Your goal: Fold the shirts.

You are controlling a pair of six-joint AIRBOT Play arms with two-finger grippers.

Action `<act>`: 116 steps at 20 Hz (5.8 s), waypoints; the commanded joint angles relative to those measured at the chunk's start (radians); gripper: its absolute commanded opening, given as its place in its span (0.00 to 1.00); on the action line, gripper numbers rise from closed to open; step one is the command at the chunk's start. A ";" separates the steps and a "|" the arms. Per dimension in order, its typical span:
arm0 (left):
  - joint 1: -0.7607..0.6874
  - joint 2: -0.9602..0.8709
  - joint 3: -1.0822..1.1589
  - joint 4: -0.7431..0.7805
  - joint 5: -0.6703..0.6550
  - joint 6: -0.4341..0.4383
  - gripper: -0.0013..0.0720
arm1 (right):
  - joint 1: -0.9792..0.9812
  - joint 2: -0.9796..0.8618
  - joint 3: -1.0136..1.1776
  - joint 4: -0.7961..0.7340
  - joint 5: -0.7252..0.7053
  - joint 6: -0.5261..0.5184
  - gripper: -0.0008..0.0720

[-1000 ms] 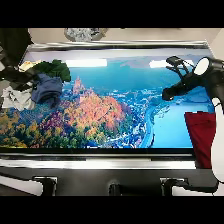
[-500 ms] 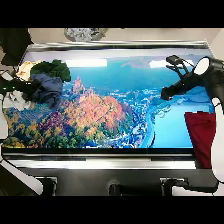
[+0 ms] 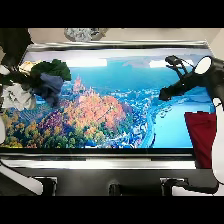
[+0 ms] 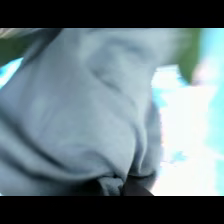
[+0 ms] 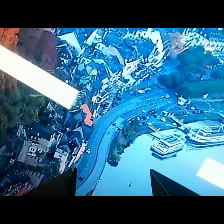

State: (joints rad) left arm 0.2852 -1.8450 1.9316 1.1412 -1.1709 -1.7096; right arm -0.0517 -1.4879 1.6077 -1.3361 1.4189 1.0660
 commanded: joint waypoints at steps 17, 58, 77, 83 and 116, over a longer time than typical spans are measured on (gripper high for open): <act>-0.635 0.792 -0.428 -0.322 0.035 0.275 0.06 | 0.000 0.567 0.001 -0.136 0.178 -0.015 0.77; -0.612 0.399 -1.067 -0.293 0.355 0.270 0.07 | 0.402 0.286 -0.909 0.520 -0.204 -0.163 0.97; -0.549 0.701 -0.789 0.018 0.255 0.274 0.06 | 0.414 0.345 -0.450 -0.102 -0.126 -0.010 0.06; -0.417 0.959 -0.285 0.083 0.248 0.269 0.06 | 0.414 0.599 0.149 -0.532 -0.296 0.076 0.07; -0.392 0.420 -0.826 0.161 0.379 0.183 0.30 | 0.312 -0.011 -0.413 0.001 -0.627 0.150 0.54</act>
State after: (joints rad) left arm -0.1120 -1.3685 1.0988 1.3018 -0.8116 -1.5280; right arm 0.2733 -1.4467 1.1835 -1.4006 0.8135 1.1892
